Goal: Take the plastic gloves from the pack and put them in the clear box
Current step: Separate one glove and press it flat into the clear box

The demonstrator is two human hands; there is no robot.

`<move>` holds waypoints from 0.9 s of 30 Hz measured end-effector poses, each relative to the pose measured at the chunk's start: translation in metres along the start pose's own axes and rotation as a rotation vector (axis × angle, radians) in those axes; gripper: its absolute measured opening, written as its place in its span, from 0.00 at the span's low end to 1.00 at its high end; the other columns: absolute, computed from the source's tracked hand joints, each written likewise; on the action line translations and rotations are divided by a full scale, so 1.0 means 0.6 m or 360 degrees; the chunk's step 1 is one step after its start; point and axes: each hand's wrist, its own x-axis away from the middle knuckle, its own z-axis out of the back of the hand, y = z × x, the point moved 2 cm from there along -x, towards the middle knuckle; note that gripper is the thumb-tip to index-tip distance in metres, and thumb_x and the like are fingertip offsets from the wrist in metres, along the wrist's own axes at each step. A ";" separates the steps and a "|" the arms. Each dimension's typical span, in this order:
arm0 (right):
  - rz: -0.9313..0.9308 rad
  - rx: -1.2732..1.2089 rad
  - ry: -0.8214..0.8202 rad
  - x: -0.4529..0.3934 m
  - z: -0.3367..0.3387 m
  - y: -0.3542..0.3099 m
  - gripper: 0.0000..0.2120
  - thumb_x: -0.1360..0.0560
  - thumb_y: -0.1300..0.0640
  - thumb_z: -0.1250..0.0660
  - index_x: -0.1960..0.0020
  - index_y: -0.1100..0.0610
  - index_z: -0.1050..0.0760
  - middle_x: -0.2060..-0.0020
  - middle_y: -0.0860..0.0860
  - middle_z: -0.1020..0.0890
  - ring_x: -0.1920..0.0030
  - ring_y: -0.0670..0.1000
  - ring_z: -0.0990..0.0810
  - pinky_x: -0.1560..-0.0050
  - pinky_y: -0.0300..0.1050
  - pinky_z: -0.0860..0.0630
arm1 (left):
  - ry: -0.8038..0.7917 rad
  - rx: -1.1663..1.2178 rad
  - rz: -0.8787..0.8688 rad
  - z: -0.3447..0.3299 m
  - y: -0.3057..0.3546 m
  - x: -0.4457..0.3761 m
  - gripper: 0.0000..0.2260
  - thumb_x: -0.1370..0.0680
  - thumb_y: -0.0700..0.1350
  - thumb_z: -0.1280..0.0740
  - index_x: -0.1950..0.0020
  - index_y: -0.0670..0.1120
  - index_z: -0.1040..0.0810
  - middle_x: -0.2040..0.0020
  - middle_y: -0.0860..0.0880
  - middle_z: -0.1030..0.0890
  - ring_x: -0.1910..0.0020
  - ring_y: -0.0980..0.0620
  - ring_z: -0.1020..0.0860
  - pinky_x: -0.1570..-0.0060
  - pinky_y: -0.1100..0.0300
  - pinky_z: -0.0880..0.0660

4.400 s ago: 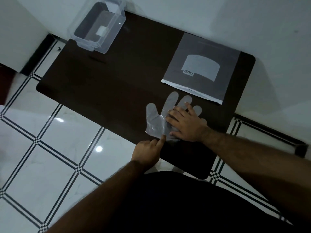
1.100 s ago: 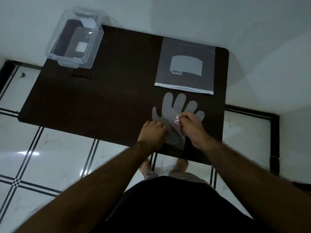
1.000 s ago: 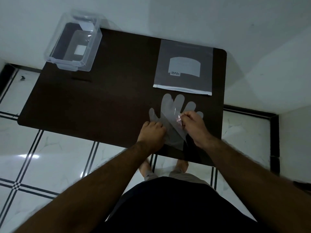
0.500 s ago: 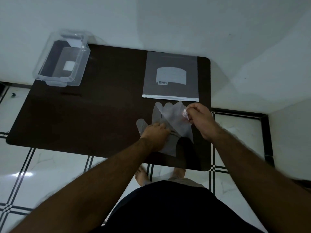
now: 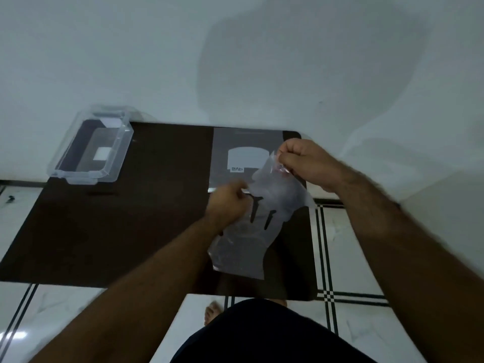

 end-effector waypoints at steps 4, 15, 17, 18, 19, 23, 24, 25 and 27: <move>0.0284 0.0271 -0.0151 -0.008 0.048 -0.088 0.04 0.18 0.59 0.32 0.50 0.56 0.18 0.59 0.48 0.16 0.64 0.38 0.19 0.64 0.33 0.22 | 0.0102 0.0953 -0.0224 0.124 0.082 -0.043 0.31 0.26 0.34 0.25 0.25 0.50 0.27 0.30 0.51 0.22 0.31 0.51 0.23 0.33 0.50 0.21; 0.0704 0.0655 -0.0220 -0.003 0.104 -0.280 0.04 0.20 0.59 0.27 0.52 0.51 0.15 0.67 0.42 0.18 0.68 0.40 0.24 0.65 0.33 0.27 | -0.0706 0.1241 -0.0796 0.304 0.188 -0.046 0.17 0.27 0.30 0.28 0.41 0.43 0.14 0.47 0.39 0.15 0.45 0.40 0.18 0.41 0.50 0.20; 0.0708 0.0652 -0.0205 0.001 0.095 -0.292 0.03 0.20 0.57 0.27 0.51 0.50 0.16 0.66 0.40 0.17 0.67 0.39 0.22 0.64 0.32 0.26 | -0.0672 0.1262 -0.0796 0.318 0.182 -0.034 0.12 0.26 0.30 0.28 0.49 0.44 0.12 0.51 0.44 0.13 0.51 0.47 0.15 0.44 0.54 0.18; 0.0714 0.0618 -0.0180 0.004 0.087 -0.297 0.00 0.21 0.54 0.25 0.50 0.50 0.16 0.65 0.41 0.17 0.65 0.39 0.22 0.63 0.32 0.26 | -0.0639 0.1262 -0.0790 0.325 0.177 -0.029 0.11 0.26 0.30 0.28 0.51 0.43 0.12 0.53 0.44 0.12 0.53 0.49 0.15 0.45 0.56 0.18; 0.0709 0.0570 -0.0120 0.006 0.079 -0.300 0.06 0.22 0.48 0.24 0.48 0.49 0.17 0.63 0.42 0.16 0.63 0.40 0.21 0.62 0.32 0.25 | -0.0601 0.1265 -0.0781 0.332 0.171 -0.024 0.09 0.26 0.31 0.28 0.51 0.42 0.12 0.54 0.44 0.13 0.54 0.49 0.15 0.46 0.56 0.19; 0.0435 0.0259 -0.0142 0.010 0.040 -0.287 0.31 0.34 0.33 0.23 0.38 0.49 0.21 0.51 0.48 0.14 0.50 0.48 0.15 0.47 0.45 0.17 | -0.0440 0.1423 -0.0684 0.363 0.131 -0.009 0.06 0.25 0.33 0.30 0.53 0.41 0.14 0.57 0.43 0.16 0.56 0.46 0.19 0.49 0.54 0.24; 0.0385 0.0223 -0.0207 0.008 0.026 -0.278 0.30 0.34 0.37 0.20 0.38 0.49 0.20 0.50 0.49 0.13 0.49 0.49 0.14 0.45 0.48 0.16 | -0.0385 0.1471 -0.0633 0.372 0.117 -0.006 0.06 0.25 0.33 0.31 0.54 0.41 0.15 0.57 0.43 0.17 0.58 0.47 0.20 0.51 0.54 0.24; 0.0368 0.0219 -0.0230 0.004 0.012 -0.269 0.25 0.33 0.43 0.17 0.40 0.50 0.19 0.51 0.49 0.12 0.49 0.49 0.13 0.44 0.51 0.15 | -0.0321 0.1502 -0.0586 0.381 0.100 -0.003 0.06 0.25 0.34 0.31 0.56 0.42 0.15 0.58 0.44 0.17 0.59 0.48 0.21 0.53 0.55 0.24; 0.0407 0.0227 -0.0148 -0.010 -0.014 -0.257 0.15 0.29 0.53 0.17 0.44 0.51 0.16 0.54 0.49 0.11 0.52 0.47 0.13 0.42 0.54 0.14 | -0.0203 0.1528 -0.0516 0.399 0.065 0.002 0.05 0.25 0.35 0.30 0.57 0.43 0.15 0.58 0.45 0.18 0.60 0.48 0.21 0.55 0.57 0.24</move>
